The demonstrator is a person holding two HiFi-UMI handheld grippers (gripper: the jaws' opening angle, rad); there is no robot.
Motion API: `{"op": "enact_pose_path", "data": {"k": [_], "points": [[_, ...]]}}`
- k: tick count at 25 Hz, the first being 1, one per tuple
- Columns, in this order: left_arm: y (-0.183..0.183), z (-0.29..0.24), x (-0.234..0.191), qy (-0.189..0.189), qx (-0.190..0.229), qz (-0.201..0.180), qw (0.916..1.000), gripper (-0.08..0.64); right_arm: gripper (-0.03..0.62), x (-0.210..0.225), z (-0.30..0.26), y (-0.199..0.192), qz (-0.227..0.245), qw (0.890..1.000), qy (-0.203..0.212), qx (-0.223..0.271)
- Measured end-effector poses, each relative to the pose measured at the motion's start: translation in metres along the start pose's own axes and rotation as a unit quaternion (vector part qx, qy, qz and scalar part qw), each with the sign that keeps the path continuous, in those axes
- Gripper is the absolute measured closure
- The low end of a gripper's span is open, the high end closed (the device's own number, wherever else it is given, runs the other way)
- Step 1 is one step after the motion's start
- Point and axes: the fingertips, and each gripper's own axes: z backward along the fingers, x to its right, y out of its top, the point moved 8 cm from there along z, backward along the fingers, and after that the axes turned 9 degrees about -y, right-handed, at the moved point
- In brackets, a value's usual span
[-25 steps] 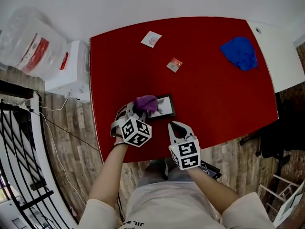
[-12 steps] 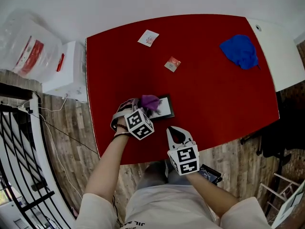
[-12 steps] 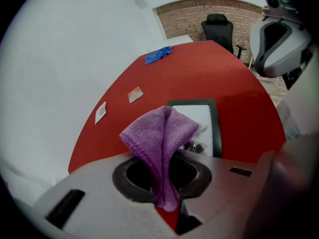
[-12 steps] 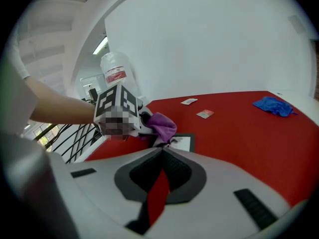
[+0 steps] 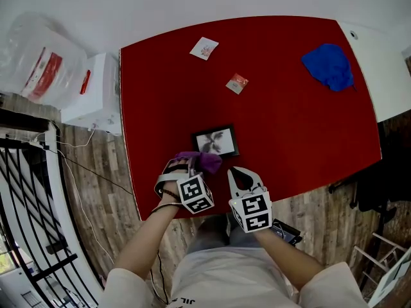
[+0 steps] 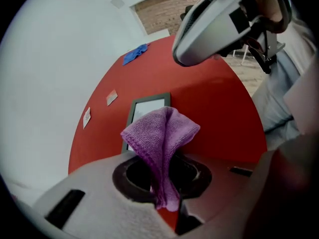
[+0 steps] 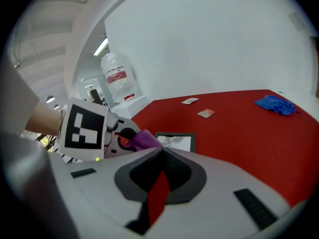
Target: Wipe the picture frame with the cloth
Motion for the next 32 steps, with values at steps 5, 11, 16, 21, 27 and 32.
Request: {"op": "enact_pose_path", "data": {"k": [5,11,16,21,27,32], "points": [[0.01,-0.001,-0.044,0.015,0.008,0.027,0.9995,0.497,0.588,0.002,0.004,-0.009,-0.009,1.0,-0.005,-0.008],[0.019,-0.018,-0.106,0.029,-0.016,0.052,0.9981,0.497,0.588,0.008,0.009,-0.013,-0.017,1.0,-0.012,-0.013],[0.022,-0.027,-0.108,0.02,-0.03,0.046,0.9983,0.497,0.588,0.01,0.011,-0.015,-0.018,1.0,-0.013,-0.014],[0.031,-0.015,-0.059,0.038,-0.049,-0.029,0.9977,0.497,0.588,0.016,0.01,-0.019,-0.023,0.999,-0.016,-0.016],[0.037,-0.01,-0.008,0.038,-0.063,-0.076,0.9943,0.497,0.588,0.018,0.009,-0.016,-0.025,0.999,-0.016,-0.014],[0.042,-0.01,-0.037,0.038,-0.044,-0.026,0.9979,0.497,0.588,0.02,0.011,-0.019,-0.025,0.999,-0.017,-0.017]]}}
